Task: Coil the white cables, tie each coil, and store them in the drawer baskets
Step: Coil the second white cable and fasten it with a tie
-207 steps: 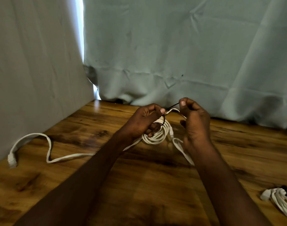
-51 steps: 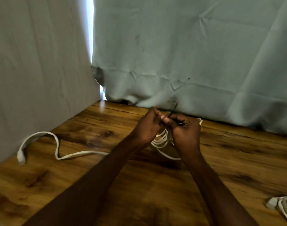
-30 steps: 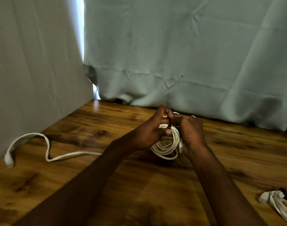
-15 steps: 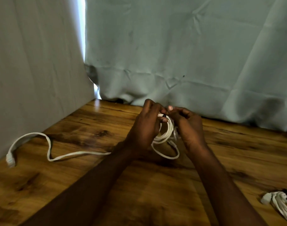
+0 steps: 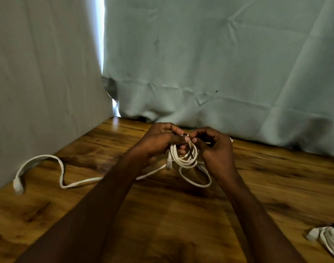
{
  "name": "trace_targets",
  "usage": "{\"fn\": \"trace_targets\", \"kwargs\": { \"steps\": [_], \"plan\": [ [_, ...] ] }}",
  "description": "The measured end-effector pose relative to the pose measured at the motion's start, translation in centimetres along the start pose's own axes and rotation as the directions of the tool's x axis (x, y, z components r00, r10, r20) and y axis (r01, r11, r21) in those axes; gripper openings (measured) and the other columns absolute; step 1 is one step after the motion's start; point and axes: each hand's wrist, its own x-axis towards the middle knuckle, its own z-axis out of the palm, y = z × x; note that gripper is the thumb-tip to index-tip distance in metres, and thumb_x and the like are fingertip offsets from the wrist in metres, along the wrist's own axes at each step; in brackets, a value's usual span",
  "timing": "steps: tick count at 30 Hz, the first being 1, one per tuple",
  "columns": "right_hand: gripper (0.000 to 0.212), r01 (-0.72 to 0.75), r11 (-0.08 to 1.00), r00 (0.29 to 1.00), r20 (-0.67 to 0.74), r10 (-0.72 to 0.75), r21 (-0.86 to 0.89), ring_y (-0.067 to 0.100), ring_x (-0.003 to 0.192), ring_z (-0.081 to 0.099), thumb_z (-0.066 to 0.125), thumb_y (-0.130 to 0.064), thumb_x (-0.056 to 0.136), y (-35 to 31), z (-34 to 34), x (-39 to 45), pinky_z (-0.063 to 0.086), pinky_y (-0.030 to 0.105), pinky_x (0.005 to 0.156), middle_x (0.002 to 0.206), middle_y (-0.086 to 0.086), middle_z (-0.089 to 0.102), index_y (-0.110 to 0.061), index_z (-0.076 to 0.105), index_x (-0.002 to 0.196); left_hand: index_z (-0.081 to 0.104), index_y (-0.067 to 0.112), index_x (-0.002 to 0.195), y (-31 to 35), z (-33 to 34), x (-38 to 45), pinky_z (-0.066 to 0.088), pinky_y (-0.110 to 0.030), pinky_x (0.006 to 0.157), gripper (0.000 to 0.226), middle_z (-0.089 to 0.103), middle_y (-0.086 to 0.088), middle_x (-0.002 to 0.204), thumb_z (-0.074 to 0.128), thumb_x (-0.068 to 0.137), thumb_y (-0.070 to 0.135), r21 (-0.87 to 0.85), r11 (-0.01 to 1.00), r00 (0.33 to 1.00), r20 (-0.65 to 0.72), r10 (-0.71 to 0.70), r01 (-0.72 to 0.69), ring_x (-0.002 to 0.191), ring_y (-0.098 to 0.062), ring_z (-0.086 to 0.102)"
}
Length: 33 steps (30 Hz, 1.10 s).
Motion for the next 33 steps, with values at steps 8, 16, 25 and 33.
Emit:
{"fn": "trace_targets", "kwargs": {
  "steps": [8,16,25,33],
  "plan": [
    [0.016,0.173,0.938,0.985,0.065,-0.161,-0.301,0.007,0.094,0.071,0.066,-0.018,0.096,1.0,0.0,-0.2,0.058,0.046,0.077,0.100,-0.014,0.074,-0.028,0.070,0.108,0.056,-0.022,0.123,0.7,-0.6,-0.1,0.062,-0.031,0.059,0.040,0.066,-0.028,0.089,0.065,0.086,-0.011,-0.180,0.978,0.994,0.047,-0.101,0.108,0.066,-0.025,0.072],
    [0.025,0.270,0.853,0.963,0.127,-0.238,-0.447,0.017,0.106,0.066,0.068,-0.026,0.092,0.8,-0.1,-0.4,0.054,0.044,0.086,0.114,-0.008,0.070,-0.025,0.066,0.117,0.068,-0.005,0.114,0.5,-0.3,0.0,0.064,-0.031,0.064,0.026,0.073,-0.022,0.092,0.065,0.088,-0.010,-0.152,0.986,0.997,-0.037,-0.074,0.068,0.068,-0.024,0.073],
    [0.022,0.385,0.787,0.922,0.160,-0.352,-0.483,0.020,0.101,0.057,0.073,-0.017,0.087,1.2,0.2,-0.3,0.049,0.041,0.080,0.113,-0.005,0.066,-0.021,0.076,0.108,0.069,-0.009,0.107,0.6,-0.2,0.0,0.060,-0.028,0.054,0.019,0.070,-0.021,0.081,0.065,0.089,-0.010,-0.142,0.987,0.992,-0.087,-0.087,0.074,0.060,-0.023,0.069],
    [0.014,0.238,0.954,0.971,0.021,-0.238,-0.182,0.016,0.094,0.070,0.077,-0.008,0.084,1.7,1.3,-0.6,0.054,0.046,0.084,0.094,-0.007,0.077,-0.018,0.081,0.092,0.069,-0.012,0.094,-0.6,0.9,0.2,0.057,-0.026,0.049,0.013,0.071,-0.018,0.076,0.072,0.081,-0.012,-0.062,0.998,0.968,-0.250,0.000,-0.016,0.052,-0.022,0.066]
  ]
}}
